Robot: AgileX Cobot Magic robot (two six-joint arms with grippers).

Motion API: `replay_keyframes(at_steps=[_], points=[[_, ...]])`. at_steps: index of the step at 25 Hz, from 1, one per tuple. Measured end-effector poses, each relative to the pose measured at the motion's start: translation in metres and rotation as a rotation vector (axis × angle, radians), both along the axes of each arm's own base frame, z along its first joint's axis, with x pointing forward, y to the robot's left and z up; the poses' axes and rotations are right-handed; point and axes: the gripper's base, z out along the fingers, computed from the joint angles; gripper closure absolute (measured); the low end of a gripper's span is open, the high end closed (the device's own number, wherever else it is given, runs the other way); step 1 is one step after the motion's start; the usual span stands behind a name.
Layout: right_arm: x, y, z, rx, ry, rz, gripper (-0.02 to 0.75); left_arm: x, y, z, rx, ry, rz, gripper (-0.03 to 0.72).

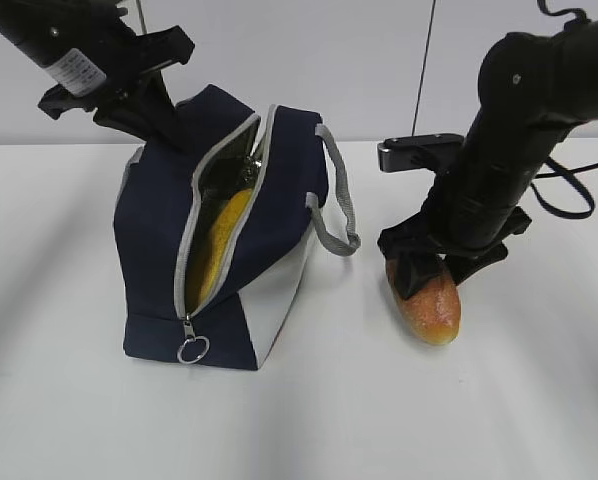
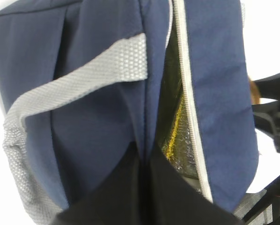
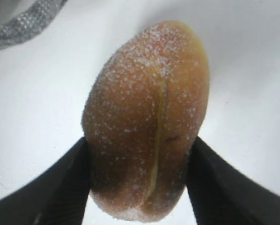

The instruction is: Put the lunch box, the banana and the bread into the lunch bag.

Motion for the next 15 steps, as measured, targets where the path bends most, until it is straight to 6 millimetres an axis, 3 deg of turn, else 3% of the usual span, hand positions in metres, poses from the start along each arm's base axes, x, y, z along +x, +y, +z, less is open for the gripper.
replay_keyframes(at_steps=[7,12,15], points=[[-0.017,-0.006,0.070,0.068,-0.165,-0.037,0.308,0.000,0.000,0.000,0.000,0.000,0.000,0.691],[-0.020,0.017,0.125,0.397,-0.293,-0.020,0.309,0.000,0.000,0.000,0.000,0.000,0.000,0.691],[-0.017,0.036,0.135,0.607,-0.301,0.033,0.309,0.000,0.000,0.000,0.000,0.000,0.000,0.691]])
